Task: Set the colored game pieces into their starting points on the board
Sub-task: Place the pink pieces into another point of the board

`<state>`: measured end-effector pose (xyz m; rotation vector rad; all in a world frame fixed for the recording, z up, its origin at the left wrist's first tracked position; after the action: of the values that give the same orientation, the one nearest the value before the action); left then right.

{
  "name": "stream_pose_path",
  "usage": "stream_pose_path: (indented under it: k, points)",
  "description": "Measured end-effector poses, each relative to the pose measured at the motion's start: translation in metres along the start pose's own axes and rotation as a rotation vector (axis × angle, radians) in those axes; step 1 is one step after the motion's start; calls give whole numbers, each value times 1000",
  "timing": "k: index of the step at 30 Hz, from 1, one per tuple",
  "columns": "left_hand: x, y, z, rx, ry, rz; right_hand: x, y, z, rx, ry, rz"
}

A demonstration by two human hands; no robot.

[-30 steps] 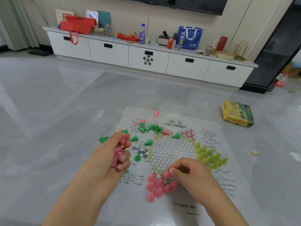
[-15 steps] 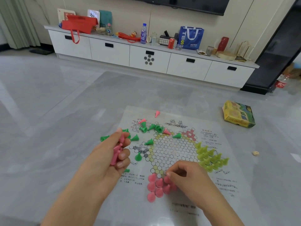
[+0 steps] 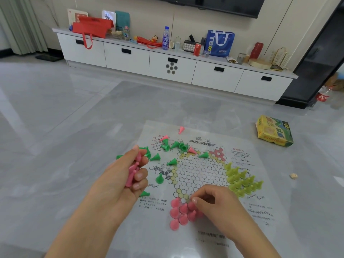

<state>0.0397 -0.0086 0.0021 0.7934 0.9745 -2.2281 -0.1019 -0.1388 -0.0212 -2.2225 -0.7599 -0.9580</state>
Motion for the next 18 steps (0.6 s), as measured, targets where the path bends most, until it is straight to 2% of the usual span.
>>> stream_pose_path:
  k: [13, 18]
  points:
    - [4, -2, 5, 16, 28, 11, 1, -3, -1, 3, -29, -32]
    - [25, -13, 24, 155, 234, 10, 23, -17, -10, -146, 112, -170]
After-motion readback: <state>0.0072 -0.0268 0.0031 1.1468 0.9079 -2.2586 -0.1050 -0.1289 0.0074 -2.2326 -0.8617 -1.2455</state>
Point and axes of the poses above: each hand's wrist, its own y-axis towards the middle knuckle, its own z-axis out of the palm, x = y × z, the point moved 4 cm from there along y, towards the middle knuckle, and after that the axes turned 2 degrees about z, right-handed, at the moved point
